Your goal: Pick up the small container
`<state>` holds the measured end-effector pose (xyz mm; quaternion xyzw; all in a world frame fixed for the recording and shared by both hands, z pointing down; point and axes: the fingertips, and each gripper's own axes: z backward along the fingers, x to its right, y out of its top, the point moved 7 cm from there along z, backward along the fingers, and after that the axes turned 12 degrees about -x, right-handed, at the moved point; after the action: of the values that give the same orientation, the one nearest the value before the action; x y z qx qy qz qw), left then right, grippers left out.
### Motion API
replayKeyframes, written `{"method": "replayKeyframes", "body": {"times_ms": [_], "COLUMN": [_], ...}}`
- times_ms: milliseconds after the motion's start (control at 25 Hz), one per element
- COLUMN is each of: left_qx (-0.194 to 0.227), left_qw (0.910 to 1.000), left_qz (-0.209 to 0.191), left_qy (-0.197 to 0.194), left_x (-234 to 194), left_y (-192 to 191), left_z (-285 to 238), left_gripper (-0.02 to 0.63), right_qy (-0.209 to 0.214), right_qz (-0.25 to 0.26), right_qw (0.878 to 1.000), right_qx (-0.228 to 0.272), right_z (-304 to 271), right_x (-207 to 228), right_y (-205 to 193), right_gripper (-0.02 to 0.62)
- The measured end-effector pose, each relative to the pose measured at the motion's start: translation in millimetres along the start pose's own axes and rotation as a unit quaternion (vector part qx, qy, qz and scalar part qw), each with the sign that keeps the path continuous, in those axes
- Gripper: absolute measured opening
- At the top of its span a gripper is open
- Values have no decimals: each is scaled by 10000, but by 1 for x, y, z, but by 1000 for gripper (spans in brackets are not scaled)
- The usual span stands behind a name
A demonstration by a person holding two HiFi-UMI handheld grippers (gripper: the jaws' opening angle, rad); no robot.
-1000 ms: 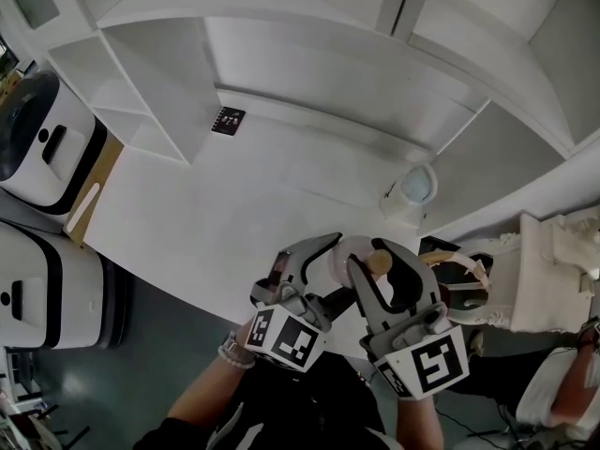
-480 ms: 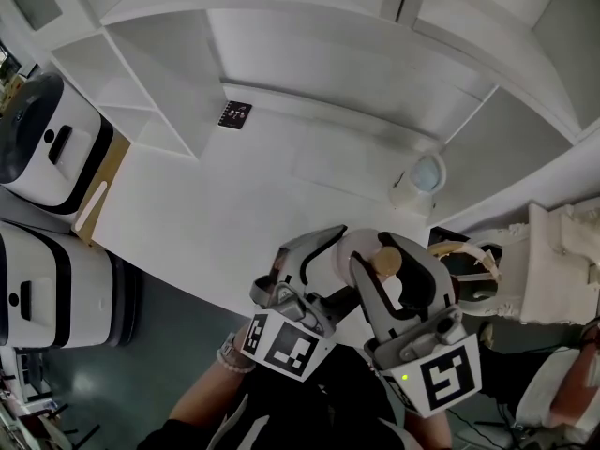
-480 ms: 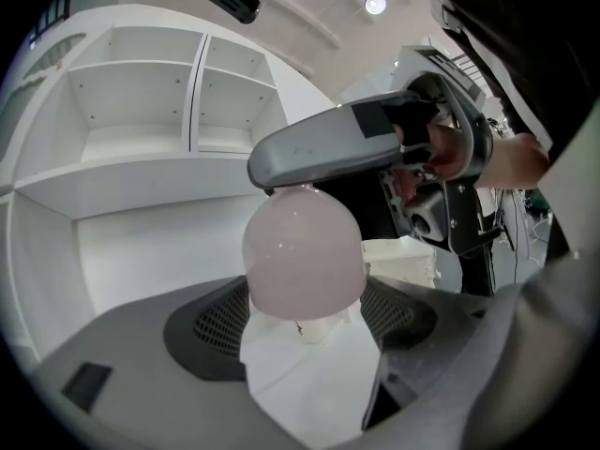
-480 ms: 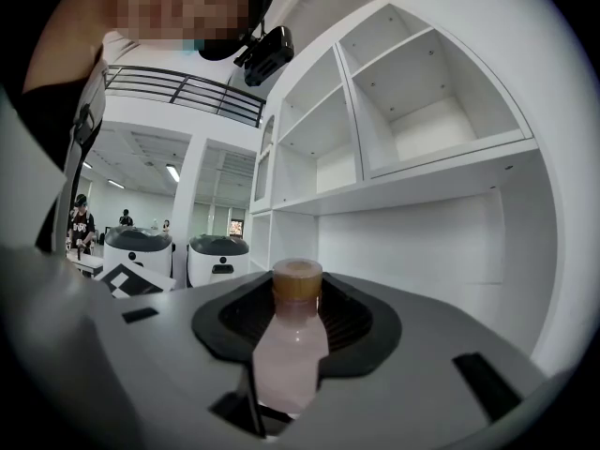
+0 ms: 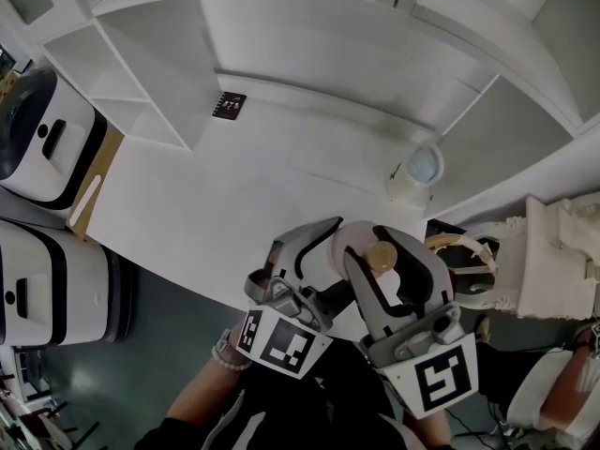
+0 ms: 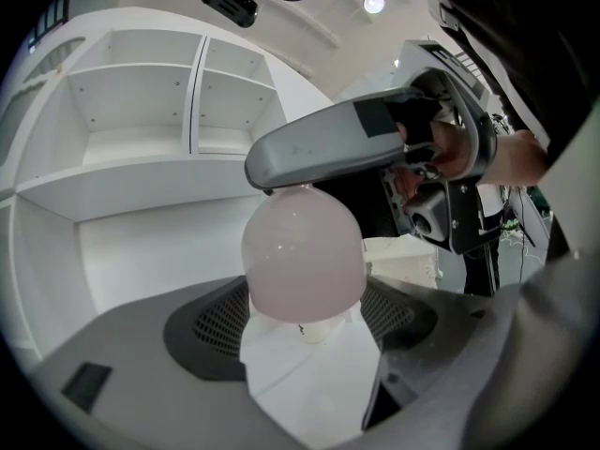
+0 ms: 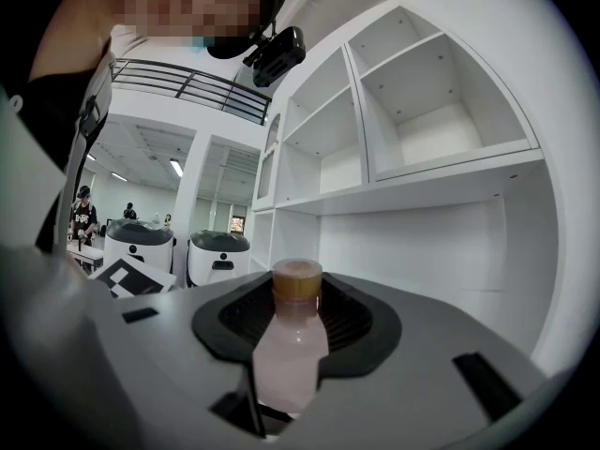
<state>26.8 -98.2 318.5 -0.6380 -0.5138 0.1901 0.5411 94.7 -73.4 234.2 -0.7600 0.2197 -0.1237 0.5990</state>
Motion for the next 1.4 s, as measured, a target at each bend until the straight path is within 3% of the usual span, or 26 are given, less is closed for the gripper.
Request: {"method": "replayKeyframes", "body": {"times_ms": [1400], "left_qx": [40], "left_qw": [9999], "left_qz": [-127], "left_qy": [-3], "left_x": [1], "left_y": [3], "left_z": [1], "left_gripper": [373], "right_qy": [-81], "right_qz": [161], "right_qw": [9998], "right_qx": [-13], "right_z": [0], "right_x": [-4], "right_y": [1], "right_gripper": [141]}}
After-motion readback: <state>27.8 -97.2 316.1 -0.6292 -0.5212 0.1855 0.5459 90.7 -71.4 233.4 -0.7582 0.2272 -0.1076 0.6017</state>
